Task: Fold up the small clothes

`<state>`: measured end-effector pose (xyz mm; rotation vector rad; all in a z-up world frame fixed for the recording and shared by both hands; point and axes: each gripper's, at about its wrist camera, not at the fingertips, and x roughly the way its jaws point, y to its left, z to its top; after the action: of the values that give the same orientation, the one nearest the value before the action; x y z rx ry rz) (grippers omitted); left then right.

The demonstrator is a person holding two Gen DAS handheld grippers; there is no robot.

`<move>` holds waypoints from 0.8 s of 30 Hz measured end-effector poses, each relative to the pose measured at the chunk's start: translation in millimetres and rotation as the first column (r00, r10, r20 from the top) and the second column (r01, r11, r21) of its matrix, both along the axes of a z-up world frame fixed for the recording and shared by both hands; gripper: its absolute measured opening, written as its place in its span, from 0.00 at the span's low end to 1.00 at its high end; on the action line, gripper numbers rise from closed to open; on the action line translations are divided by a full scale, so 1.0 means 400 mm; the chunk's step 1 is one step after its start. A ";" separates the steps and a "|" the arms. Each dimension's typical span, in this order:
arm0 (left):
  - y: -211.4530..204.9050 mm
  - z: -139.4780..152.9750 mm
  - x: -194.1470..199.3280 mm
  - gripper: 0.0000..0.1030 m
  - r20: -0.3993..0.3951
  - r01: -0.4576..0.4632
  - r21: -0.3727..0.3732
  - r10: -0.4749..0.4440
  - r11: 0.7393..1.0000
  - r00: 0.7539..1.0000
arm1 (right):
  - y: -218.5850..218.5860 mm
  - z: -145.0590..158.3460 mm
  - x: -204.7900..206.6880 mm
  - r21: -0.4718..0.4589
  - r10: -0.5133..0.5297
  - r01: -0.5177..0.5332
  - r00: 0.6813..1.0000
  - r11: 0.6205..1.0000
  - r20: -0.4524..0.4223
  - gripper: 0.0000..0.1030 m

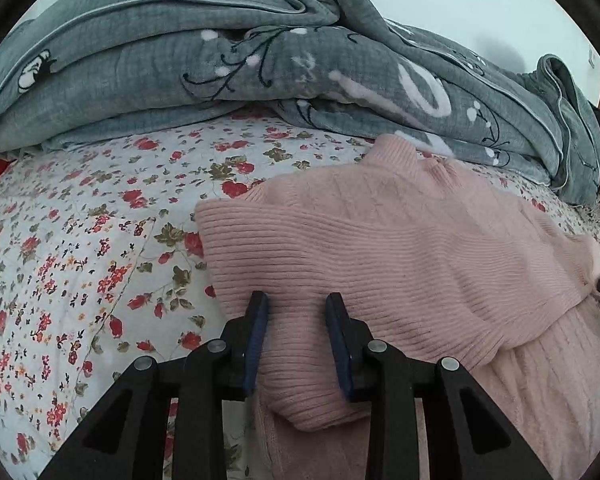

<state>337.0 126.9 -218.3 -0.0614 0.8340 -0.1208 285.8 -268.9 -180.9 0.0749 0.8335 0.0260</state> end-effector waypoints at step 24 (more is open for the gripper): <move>0.006 0.000 0.001 0.30 0.004 -0.001 -0.027 0.001 1.000 1.000 | -0.561 -0.034 -0.348 0.107 -0.469 0.463 0.882 0.880 0.044 0.62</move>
<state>337.6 129.2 -218.3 -0.0871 0.8287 -0.1313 146.7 -493.4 -194.5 0.3611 0.7273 -0.3875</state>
